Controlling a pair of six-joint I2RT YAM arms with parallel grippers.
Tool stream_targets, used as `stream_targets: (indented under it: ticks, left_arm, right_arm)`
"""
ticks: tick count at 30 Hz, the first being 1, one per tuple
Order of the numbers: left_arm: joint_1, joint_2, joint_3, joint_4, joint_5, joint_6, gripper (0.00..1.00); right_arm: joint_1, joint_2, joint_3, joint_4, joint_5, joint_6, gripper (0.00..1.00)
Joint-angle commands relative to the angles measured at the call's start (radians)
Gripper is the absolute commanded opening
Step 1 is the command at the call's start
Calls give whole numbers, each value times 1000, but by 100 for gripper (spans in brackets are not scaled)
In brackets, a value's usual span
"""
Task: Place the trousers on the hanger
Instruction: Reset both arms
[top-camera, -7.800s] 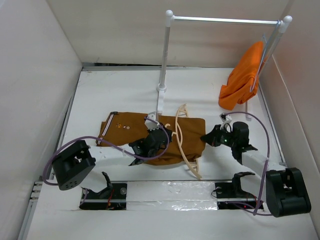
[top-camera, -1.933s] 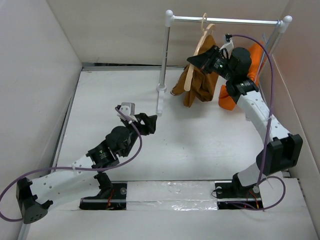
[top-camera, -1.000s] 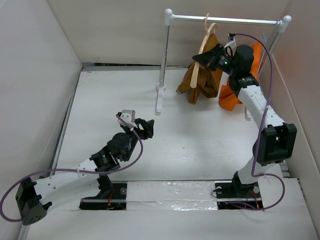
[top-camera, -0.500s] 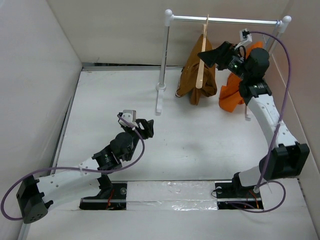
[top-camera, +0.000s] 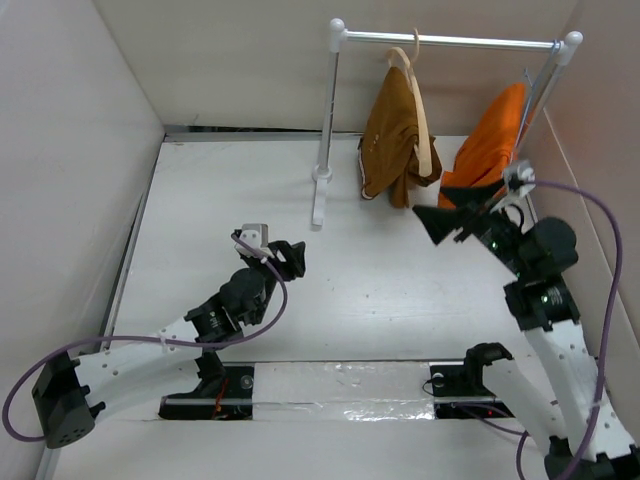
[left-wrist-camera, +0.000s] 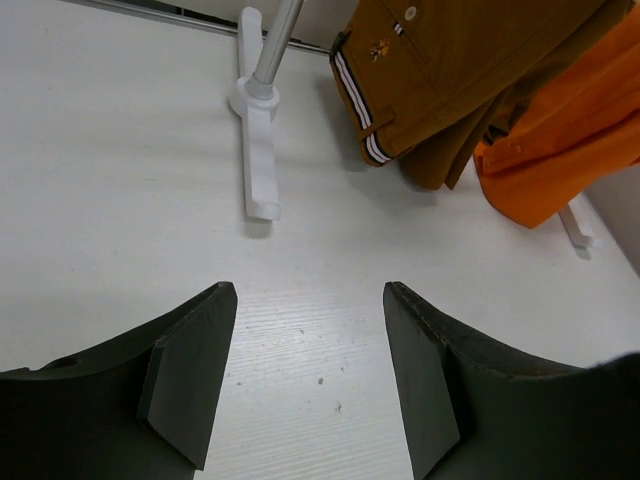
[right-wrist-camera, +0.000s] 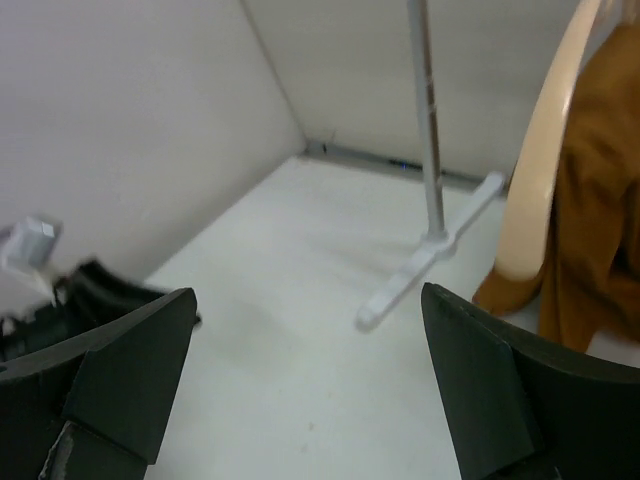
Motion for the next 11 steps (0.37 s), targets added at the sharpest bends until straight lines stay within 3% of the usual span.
stream_targets:
  ticks: [1, 7, 11]
  left_arm:
    - [3, -49, -7, 24, 10, -64, 58]
    - [3, -127, -91, -44, 20, -215, 58]
    - [3, -164, -172, -27, 50, -287, 58]
  right_arm:
    - [45, -158, -195, -131, 12, -69, 100]
    - [91, -440, -517, -333, 44, -72, 100]
    - [100, -520, -587, -352, 55, -46, 100]
